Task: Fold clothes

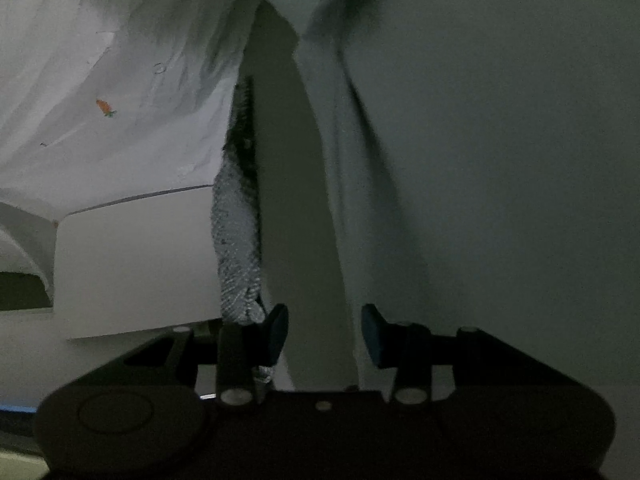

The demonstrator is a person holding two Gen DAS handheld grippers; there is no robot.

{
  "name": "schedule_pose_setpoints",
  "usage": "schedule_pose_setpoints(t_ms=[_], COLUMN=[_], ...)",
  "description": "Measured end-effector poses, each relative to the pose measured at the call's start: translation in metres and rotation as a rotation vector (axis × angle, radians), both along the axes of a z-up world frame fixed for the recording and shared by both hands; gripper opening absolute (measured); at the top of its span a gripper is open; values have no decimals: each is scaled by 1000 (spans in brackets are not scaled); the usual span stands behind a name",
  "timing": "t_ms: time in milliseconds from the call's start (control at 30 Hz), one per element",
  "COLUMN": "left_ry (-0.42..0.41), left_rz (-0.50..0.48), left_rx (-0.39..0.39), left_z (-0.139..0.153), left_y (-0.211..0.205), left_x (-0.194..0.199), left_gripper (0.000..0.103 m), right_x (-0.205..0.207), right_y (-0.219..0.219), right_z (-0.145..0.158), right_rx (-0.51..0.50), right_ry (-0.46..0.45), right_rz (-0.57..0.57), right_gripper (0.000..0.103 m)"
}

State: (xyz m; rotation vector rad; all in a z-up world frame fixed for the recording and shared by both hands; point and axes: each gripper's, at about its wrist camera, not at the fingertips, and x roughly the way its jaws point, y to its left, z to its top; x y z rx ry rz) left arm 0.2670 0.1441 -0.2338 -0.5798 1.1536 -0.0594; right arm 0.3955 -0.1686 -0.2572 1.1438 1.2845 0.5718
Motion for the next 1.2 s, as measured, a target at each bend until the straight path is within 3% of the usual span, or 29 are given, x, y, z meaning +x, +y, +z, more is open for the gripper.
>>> schedule_pose_setpoints(t_ms=[167, 300, 367, 633, 767, 900, 933, 1000, 1133, 1200], left_ry=[-30, -62, -84, -91, -102, -102, -102, -104, -101, -93], left_rz=[-71, -98, -103, -117, -121, -136, -140, -151, -181, -203], left_rx=[-42, -81, -99, -133, -127, -99, -93, -86, -87, -90], left_z=[0, -3, -2, -3, -1, 0, 0, 0, -3, -7], left_y=[-2, -1, 2, 15, 23, 28, 29, 30, 26, 19], left_x=[-15, -29, -33, -36, -40, -41, -41, -40, -37, -33], left_gripper=[35, 9, 5, 6, 6, 10, 12, 15, 19, 21], right_x=[-26, -39, -45, -64, -67, -66, -67, -71, -76, -78], right_y=[-3, 8, 16, 35, 44, 60, 61, 58, 51, 45], right_z=[-11, -19, -21, -12, -7, -7, -8, -9, -6, -9], right_rx=[-10, -15, -25, -117, -47, -154, -202, -256, -360, -343], right_ry=[31, 35, 38, -22, -67, -72, -70, -66, -73, -66], right_rz=[-42, -56, -59, -54, -79, -34, -32, -47, -84, -105], right_gripper=[38, 30, 29, 29, 29, 28, 24, 5, 2, 0])
